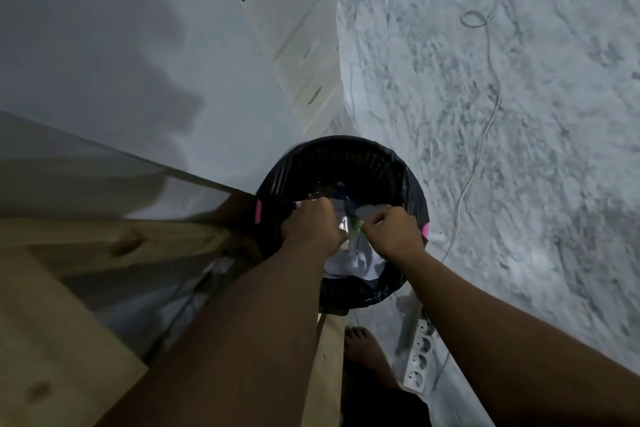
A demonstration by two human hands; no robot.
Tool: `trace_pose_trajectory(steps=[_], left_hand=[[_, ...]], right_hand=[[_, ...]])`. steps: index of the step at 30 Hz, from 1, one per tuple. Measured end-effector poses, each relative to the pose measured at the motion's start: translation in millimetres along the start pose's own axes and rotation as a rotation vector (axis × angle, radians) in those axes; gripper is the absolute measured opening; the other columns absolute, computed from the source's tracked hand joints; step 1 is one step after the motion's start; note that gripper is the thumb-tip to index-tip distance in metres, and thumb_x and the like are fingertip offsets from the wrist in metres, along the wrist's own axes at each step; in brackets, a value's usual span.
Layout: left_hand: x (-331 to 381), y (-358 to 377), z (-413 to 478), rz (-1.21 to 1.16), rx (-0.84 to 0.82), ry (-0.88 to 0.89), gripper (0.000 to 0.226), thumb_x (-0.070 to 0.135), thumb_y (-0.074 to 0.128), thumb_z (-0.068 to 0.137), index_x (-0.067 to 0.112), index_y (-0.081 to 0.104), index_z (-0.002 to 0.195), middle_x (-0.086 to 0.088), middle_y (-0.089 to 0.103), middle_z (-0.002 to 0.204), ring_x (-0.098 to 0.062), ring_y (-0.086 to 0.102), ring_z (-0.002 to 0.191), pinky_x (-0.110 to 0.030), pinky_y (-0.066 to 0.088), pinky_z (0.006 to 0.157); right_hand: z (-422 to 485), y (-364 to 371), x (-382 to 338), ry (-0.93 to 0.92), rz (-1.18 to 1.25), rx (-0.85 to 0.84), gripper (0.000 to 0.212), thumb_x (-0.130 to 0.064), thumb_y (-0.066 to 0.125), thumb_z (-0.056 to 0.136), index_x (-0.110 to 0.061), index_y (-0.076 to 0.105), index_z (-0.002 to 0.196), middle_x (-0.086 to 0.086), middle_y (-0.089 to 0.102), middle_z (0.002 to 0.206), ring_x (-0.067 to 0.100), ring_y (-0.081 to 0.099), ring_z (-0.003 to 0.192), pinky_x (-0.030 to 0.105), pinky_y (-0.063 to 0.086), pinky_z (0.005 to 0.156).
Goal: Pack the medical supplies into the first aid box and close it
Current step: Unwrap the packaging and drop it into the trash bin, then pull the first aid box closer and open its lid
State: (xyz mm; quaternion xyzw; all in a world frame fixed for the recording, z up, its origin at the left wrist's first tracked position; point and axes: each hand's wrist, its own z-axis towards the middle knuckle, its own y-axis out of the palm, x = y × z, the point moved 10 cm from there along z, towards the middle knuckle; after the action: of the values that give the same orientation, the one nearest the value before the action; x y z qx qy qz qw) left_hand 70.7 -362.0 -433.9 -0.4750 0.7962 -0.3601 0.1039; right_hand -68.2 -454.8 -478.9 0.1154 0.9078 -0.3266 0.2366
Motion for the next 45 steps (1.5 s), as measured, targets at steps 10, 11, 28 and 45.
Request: trace_pose_trajectory(steps=[10, 11, 28, 45], left_hand=[[18, -91, -63, -0.008, 0.058, 0.056, 0.037, 0.038, 0.063, 0.092, 0.015, 0.058, 0.12, -0.011, 0.06, 0.12, -0.031, 0.06, 0.102, -0.041, 0.053, 0.083], [18, -108, -77, -0.011, 0.094, 0.056, 0.039, 0.039, 0.06, 0.094, 0.016, 0.057, 0.125, -0.01, 0.06, 0.124, -0.031, 0.061, 0.106, -0.04, 0.053, 0.084], [-98, -351, -402, -0.18, 0.875, 0.032, 0.03, 0.035, 0.058, 0.091, 0.028, 0.066, 0.119, 0.002, 0.072, 0.115, -0.025, 0.068, 0.105, -0.039, 0.055, 0.091], [-272, -262, -598, -0.247, 1.331, -0.15, 0.027, 0.033, 0.059, 0.088, 0.027, 0.068, 0.113, 0.004, 0.072, 0.106, -0.023, 0.066, 0.102, -0.031, 0.048, 0.08]], right_hand=[[-43, -54, -103, -0.267, -0.09, -0.021, 0.025, -0.02, 0.059, 0.09, -0.013, 0.067, 0.113, 0.008, 0.073, 0.098, 0.026, 0.066, 0.086, 0.037, 0.054, 0.074], [-53, -63, -125, -0.313, -0.103, -0.015, 0.028, -0.02, 0.059, 0.09, -0.014, 0.066, 0.117, 0.006, 0.072, 0.1, 0.024, 0.064, 0.086, 0.032, 0.051, 0.073], [-395, -134, -426, -1.085, -0.242, 0.133, 0.029, -0.019, 0.055, 0.083, -0.022, 0.073, 0.105, -0.003, 0.076, 0.102, 0.019, 0.07, 0.094, 0.033, 0.054, 0.088], [-587, 14, -409, -1.472, -0.265, 0.116, 0.028, -0.021, 0.056, 0.083, -0.021, 0.069, 0.109, -0.002, 0.073, 0.099, 0.023, 0.065, 0.096, 0.04, 0.053, 0.088]])
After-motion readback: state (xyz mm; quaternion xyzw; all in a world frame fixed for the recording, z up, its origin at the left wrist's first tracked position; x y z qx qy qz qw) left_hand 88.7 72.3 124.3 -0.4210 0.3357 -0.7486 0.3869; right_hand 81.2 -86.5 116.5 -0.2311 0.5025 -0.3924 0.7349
